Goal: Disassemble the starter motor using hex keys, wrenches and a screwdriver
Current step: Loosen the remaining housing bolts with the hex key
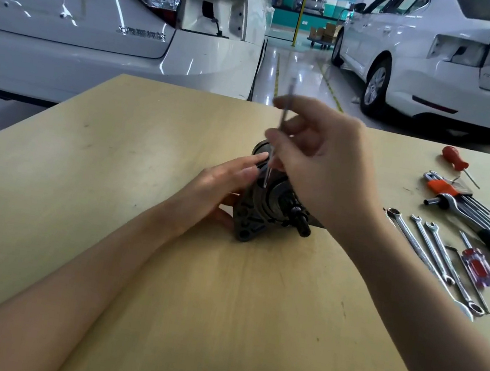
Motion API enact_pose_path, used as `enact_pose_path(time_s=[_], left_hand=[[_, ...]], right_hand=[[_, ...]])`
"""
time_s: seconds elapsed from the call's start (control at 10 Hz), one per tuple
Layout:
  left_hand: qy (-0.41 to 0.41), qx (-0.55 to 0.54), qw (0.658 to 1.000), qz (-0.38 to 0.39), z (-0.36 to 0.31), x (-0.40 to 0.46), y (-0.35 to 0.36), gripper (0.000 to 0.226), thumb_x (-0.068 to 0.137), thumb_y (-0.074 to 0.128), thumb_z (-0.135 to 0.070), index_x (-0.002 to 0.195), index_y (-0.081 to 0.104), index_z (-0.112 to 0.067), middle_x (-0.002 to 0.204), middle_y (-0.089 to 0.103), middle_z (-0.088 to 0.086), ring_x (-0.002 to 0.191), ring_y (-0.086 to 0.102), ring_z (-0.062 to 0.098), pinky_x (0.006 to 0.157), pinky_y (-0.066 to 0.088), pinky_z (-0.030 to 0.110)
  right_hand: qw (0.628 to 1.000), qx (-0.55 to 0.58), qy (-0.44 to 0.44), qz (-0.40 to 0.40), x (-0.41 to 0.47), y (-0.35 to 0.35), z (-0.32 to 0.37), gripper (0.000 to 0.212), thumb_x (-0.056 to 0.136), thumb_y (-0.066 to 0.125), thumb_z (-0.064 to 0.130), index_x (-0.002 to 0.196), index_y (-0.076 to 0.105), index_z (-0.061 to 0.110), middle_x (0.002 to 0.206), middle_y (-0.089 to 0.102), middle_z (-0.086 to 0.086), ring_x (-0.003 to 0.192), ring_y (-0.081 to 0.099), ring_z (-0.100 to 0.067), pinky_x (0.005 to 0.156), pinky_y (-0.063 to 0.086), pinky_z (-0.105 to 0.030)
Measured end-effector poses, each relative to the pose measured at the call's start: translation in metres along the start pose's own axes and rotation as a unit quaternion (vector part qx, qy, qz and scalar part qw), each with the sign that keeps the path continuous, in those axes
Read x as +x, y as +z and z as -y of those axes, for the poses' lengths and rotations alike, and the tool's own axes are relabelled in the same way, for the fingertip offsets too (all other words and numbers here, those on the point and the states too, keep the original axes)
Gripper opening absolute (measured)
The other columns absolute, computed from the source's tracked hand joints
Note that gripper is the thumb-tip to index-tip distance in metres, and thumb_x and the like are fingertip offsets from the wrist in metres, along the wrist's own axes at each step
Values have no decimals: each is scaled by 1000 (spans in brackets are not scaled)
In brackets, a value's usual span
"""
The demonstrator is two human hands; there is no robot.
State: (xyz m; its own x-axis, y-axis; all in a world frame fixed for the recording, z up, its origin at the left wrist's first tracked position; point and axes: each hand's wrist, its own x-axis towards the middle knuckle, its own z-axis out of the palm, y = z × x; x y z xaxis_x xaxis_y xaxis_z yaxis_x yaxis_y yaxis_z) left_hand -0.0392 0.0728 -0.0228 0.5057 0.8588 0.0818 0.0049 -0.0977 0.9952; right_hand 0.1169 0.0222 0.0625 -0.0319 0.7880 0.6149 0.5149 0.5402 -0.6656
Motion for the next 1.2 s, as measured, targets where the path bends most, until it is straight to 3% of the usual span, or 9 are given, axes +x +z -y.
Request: enact_pose_path(time_s=[0.1, 0.2, 0.3, 0.4, 0.5, 0.6, 0.7, 0.9, 1.2], left_hand=[[-92, -167, 981, 47, -7, 0, -13, 69, 94, 14, -61, 117, 65, -20, 81, 71, 9, 74, 67, 21, 63, 54, 31], [-112, -222, 969, 8, -7, 1, -23, 74, 98, 10, -56, 96, 74, -18, 75, 70, 8, 73, 68, 19, 66, 55, 28], [-137, -251, 957, -40, -5, 3, -38, 77, 93, 18, -67, 121, 67, -15, 116, 65, 17, 111, 59, 30, 86, 49, 38], [-141, -244, 958, -58, -6, 4, -41, 78, 92, 18, -69, 121, 66, -14, 128, 57, 23, 116, 51, 34, 86, 47, 41], [-124, -238, 962, -56, -6, 6, -33, 74, 94, 23, -65, 104, 75, -14, 107, 68, 17, 98, 64, 28, 77, 54, 38], [-97, -215, 970, -55, -7, 6, -26, 64, 97, 28, -56, 82, 78, -19, 83, 71, 9, 77, 68, 21, 63, 57, 31], [-47, -146, 985, -79, -5, 7, -23, 47, 96, 38, -45, 93, 75, -16, 87, 72, 10, 75, 69, 22, 62, 55, 31], [-29, -108, 991, -77, -3, 6, -22, 40, 95, 41, -39, 104, 70, -14, 89, 69, 9, 77, 66, 21, 66, 55, 32], [-38, -92, 994, -47, -7, 2, -17, 35, 88, 48, -40, 101, 73, -19, 91, 70, 7, 78, 65, 20, 65, 54, 30]], right_hand=[[962, -205, -115, 138, 10, 21, 21, 19, 85, 61, 8, 100, 72, 10, 83, 66, -4, 74, 60, -15, 73, 49, -29], [904, -304, -166, 251, 5, 36, 27, 13, 84, 52, 6, 80, 64, 9, 81, 56, -7, 77, 57, -28, 68, 48, -36], [868, -334, -182, 320, -18, 49, 23, 27, 94, 36, 3, 107, 60, -3, 98, 61, -20, 90, 58, -36, 69, 36, -37], [870, -332, -206, 299, -22, 50, 17, 27, 93, 41, -1, 113, 57, -6, 99, 60, -24, 89, 57, -37, 69, 38, -39], [901, -247, -258, 245, -24, 39, 13, 21, 81, 57, -6, 100, 64, -4, 87, 59, -18, 78, 56, -35, 69, 47, -47], [965, -138, -190, 113, -25, 22, 6, 12, 81, 64, 3, 91, 66, 9, 79, 63, -4, 71, 60, -22, 66, 50, -40], [982, 179, 42, -36, -31, -10, -6, 19, 84, 67, 2, 91, 57, 16, 69, 66, -1, 60, 66, -15, 61, 56, -28], [853, 414, 289, -135, -39, -24, -31, 13, 96, 51, 7, 83, 52, 7, 63, 66, -9, 54, 67, -19, 56, 55, -26], [851, 411, 299, -132, -42, -19, -33, 9, 96, 51, 5, 87, 52, 6, 70, 71, -14, 62, 71, -23, 58, 55, -24]])
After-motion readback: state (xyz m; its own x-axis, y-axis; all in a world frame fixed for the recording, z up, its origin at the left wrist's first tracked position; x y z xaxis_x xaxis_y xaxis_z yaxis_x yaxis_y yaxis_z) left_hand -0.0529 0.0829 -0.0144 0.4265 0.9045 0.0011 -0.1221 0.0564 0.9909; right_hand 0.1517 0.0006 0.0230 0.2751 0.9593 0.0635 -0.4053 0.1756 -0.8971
